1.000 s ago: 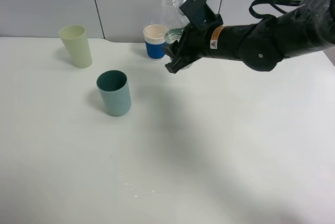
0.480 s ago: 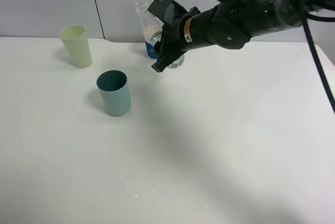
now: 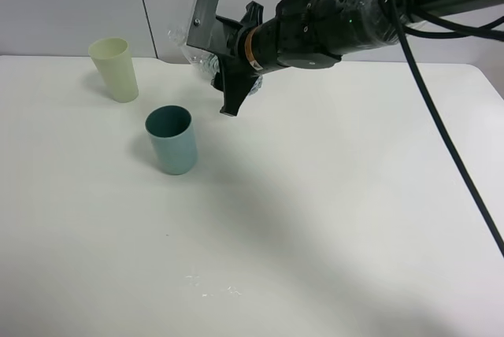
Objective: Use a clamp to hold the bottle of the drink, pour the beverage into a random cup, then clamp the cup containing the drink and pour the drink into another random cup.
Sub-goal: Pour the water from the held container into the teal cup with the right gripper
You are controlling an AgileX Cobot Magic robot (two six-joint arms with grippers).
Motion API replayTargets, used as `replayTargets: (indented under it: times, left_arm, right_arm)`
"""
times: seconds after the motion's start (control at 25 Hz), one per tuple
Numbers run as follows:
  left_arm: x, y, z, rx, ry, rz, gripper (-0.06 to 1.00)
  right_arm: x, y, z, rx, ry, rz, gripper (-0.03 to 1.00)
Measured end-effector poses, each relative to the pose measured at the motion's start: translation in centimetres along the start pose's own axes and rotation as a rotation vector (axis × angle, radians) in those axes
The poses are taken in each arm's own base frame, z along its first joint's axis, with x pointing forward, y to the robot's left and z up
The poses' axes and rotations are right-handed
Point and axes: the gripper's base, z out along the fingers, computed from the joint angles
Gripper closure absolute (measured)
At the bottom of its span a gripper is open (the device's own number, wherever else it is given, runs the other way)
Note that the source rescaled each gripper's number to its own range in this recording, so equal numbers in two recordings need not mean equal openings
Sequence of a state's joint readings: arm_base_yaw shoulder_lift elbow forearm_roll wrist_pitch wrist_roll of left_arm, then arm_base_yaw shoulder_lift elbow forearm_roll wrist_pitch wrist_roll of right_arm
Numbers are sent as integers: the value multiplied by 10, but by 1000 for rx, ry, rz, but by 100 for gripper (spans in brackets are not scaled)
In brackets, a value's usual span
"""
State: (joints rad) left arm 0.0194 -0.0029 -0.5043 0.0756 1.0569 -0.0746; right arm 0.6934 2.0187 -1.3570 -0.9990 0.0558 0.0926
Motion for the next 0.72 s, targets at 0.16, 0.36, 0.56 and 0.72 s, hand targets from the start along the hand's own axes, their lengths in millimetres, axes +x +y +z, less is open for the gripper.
replayTargets:
  times: [0.16, 0.36, 0.56, 0.72]
  left_arm:
    - [0, 0, 0, 0, 0, 0, 5]
    - [0, 0, 0, 0, 0, 0, 5]
    - [0, 0, 0, 0, 0, 0, 5]
    - [0, 0, 0, 0, 0, 0, 5]
  right_arm:
    - [-3, -2, 0, 9, -11, -62, 97]
    - [-7, 1, 0, 6, -17, -106, 97]
    - [-14, 6, -1, 4, -30, -227, 97]
    - [-12, 5, -1, 12, -4, -269, 97]
